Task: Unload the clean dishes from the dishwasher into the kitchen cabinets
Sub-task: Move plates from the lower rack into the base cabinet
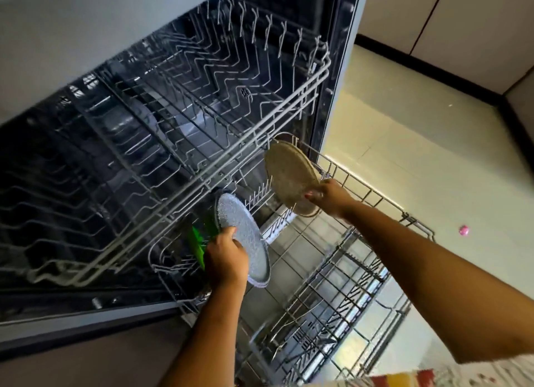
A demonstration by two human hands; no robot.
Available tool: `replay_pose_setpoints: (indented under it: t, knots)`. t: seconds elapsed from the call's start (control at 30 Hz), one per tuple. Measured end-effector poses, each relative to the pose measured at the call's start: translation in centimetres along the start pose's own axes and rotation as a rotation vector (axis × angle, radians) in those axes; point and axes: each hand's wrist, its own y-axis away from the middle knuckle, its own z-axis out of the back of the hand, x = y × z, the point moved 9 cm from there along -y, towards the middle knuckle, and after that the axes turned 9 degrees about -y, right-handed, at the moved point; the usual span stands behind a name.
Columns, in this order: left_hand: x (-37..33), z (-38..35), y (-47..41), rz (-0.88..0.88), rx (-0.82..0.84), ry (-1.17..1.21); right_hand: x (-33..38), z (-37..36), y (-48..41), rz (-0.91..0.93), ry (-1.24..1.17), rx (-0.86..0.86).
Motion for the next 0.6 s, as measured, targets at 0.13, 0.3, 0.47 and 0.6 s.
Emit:
replay_pose_setpoints:
  t: [0.13,0.3,0.47,0.6]
  knots:
    - [1.4,2.2,1.1,0.125,-0.117,0.123,1.7,2.9,2.3,0.099,0.052,-0.248]
    - [3.0,5.1,5.2,0.224,-0.315,0.498,3.3,5.2,7.1,0.133,-0.213,-0.403]
    - [6.0,3.3,9.6,0.514,-0.340,0.699,2.8,5.2,12.5,0.167,-0.340,-0.465]
    - [7.5,0.8,15.3,0.820,-0.236,0.863,1.2,5.9,17.6,0.162,-0.575,-0.514]
